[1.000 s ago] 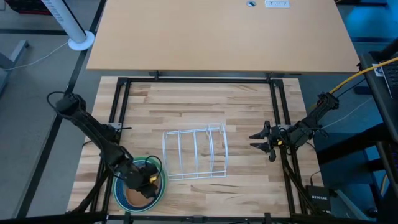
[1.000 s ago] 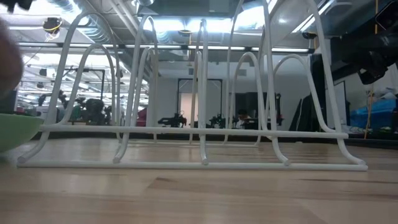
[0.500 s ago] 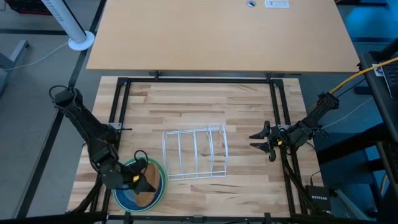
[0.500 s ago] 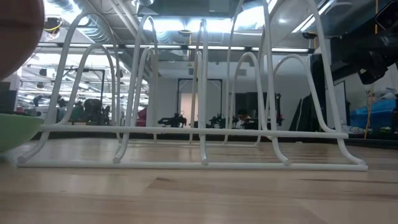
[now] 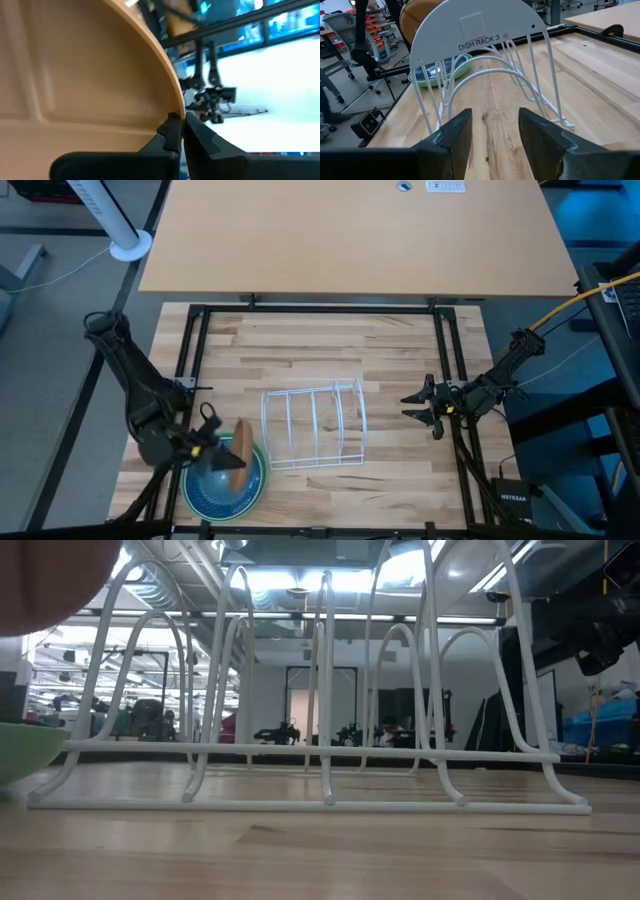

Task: Sort dishes
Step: Put the brown plate into the dish rack

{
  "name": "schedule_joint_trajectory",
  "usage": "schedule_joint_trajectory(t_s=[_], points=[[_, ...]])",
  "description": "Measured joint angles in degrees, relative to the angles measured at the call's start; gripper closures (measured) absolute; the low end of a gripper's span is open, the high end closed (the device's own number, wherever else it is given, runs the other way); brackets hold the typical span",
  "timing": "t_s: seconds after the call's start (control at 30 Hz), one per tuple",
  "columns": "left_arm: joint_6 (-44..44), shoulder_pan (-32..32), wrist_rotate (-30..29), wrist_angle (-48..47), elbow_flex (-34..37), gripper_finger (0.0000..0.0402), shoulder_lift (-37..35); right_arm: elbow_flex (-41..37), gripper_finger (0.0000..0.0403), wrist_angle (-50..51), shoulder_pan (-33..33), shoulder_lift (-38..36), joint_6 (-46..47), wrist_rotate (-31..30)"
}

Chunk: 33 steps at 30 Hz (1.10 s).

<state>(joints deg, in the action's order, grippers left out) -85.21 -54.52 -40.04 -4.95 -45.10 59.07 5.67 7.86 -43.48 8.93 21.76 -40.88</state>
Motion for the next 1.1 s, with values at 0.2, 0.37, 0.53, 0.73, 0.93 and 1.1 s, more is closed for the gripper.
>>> schedule_joint_trajectory(t_s=[0.2,0.37,0.53,0.73,0.93,1.1], points=[[8.9,0.2,-4.3,2.7,0.0,0.0401,-5.9,0.0,0.0237,0.0,0.0,0.0,0.0,0.0],[20.6,1.5,-5.8,11.1,0.0,0.0401,-9.0,0.0,0.0237,0.0,0.0,0.0,0.0,-0.1],[29.9,4.6,-5.8,18.7,-0.1,0.0401,-9.5,0.0,0.0237,0.0,0.0,0.0,0.0,-0.1],[31.3,9.3,-5.5,18.9,-0.1,0.0401,-8.7,0.0,0.0237,0.0,0.0,0.0,0.0,-0.2],[30.1,14.4,0.4,19.1,-0.1,0.0401,-5.9,0.0,0.0237,0.0,0.0,0.0,0.0,-0.2],[28.0,17.6,5.7,19.1,-0.1,0.0401,-2.2,0.0,0.0237,0.2,0.0,0.0,0.0,-0.2]])
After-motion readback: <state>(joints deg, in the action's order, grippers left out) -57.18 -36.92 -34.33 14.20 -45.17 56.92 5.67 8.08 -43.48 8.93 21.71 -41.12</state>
